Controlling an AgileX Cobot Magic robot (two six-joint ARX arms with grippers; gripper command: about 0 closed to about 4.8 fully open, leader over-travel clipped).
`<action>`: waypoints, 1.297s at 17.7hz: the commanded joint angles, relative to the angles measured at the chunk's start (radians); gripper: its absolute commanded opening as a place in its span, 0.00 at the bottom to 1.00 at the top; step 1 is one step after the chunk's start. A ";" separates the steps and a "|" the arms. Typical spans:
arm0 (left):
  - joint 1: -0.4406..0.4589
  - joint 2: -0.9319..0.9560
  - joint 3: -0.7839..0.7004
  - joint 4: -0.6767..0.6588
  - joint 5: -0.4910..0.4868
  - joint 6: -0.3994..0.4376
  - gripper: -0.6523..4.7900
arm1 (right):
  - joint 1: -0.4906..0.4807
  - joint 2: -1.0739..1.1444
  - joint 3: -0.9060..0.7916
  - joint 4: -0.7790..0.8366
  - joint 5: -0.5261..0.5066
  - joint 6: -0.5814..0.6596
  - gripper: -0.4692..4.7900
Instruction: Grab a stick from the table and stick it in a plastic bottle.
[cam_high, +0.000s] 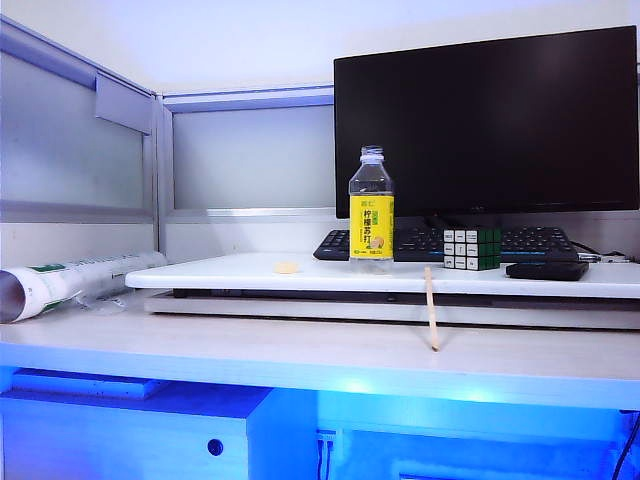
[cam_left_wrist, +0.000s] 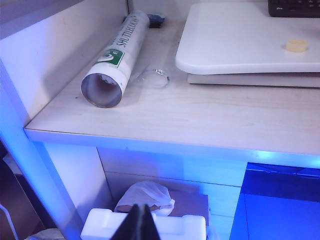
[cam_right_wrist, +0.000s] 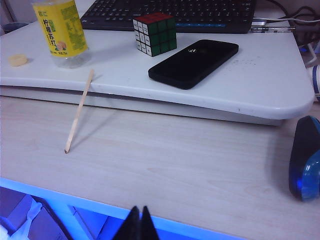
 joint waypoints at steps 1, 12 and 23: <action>0.000 0.000 -0.003 -0.004 0.004 -0.004 0.11 | -0.001 0.000 -0.002 -0.009 0.002 -0.004 0.08; 0.000 0.000 0.002 0.020 0.470 -0.152 0.11 | 0.000 0.000 0.147 0.022 -0.028 0.112 0.09; 0.000 0.000 0.002 0.022 0.656 -0.181 0.11 | 0.000 0.493 0.440 0.189 -0.304 0.300 0.50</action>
